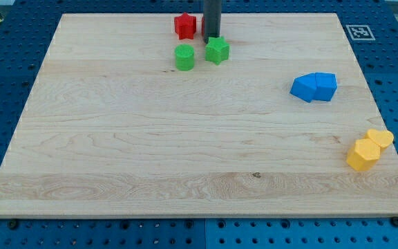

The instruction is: Slightly push the green circle towards bottom

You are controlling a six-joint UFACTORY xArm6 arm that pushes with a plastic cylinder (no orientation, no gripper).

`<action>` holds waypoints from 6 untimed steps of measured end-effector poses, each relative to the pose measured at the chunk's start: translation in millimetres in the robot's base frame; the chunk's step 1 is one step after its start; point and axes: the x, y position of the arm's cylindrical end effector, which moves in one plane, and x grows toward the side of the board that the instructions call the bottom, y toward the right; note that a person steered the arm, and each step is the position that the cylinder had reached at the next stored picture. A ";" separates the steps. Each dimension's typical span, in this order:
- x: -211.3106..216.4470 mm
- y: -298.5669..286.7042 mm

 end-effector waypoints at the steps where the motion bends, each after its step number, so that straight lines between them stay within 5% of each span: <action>1: 5.4 -3.0; 3: 18.7 -64.0; 6: 70.3 -67.4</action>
